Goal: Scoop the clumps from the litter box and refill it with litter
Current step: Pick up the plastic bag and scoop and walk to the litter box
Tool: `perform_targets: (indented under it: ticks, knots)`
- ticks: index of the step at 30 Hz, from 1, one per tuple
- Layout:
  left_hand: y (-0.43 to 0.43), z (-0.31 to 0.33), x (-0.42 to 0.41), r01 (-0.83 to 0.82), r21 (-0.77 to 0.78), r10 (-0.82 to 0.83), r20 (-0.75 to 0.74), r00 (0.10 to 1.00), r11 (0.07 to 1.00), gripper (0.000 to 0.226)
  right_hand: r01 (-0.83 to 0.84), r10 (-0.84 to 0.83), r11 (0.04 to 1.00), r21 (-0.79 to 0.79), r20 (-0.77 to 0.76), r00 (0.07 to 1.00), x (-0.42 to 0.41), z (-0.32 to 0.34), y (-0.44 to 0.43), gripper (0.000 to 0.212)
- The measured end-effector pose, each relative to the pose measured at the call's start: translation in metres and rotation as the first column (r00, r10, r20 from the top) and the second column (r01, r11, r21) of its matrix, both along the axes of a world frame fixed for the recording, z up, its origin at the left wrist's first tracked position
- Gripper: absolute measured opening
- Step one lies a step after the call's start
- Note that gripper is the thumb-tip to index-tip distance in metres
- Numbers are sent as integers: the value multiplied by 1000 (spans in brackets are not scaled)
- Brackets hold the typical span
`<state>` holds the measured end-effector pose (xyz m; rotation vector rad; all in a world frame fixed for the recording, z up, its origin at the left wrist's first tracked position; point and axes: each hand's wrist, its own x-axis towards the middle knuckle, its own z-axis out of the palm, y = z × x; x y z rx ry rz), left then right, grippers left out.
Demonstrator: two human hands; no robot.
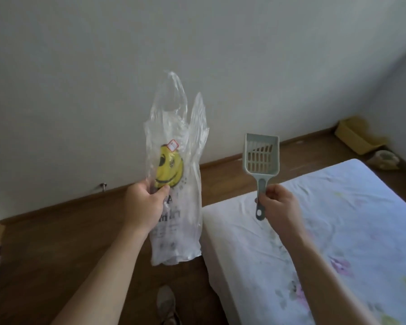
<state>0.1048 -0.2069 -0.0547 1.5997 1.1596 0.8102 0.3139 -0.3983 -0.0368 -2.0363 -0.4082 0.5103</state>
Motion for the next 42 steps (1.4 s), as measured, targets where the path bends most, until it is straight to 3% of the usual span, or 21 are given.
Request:
perform_targets:
  ticks: [9,19,27,42]
  knots:
    - [166,16,121,272,-17,-273,-51,961,962,11,238,-240,971,-29,-57,969,70,5,120,8]
    - [285,7,324,482,-5,-481,-59,874,876,14,462,-460,886,37,-48,887,219,-30,226,6]
    - [332,27,489,618,-18,-617,-74,783,786,9,565,-553,817,120,-116,825,327,-15,262,21]
    - [356,14,851,852,-2,-851,-64,522,523,11,843,-818,538,28,-226,529,581,-14,291,16]
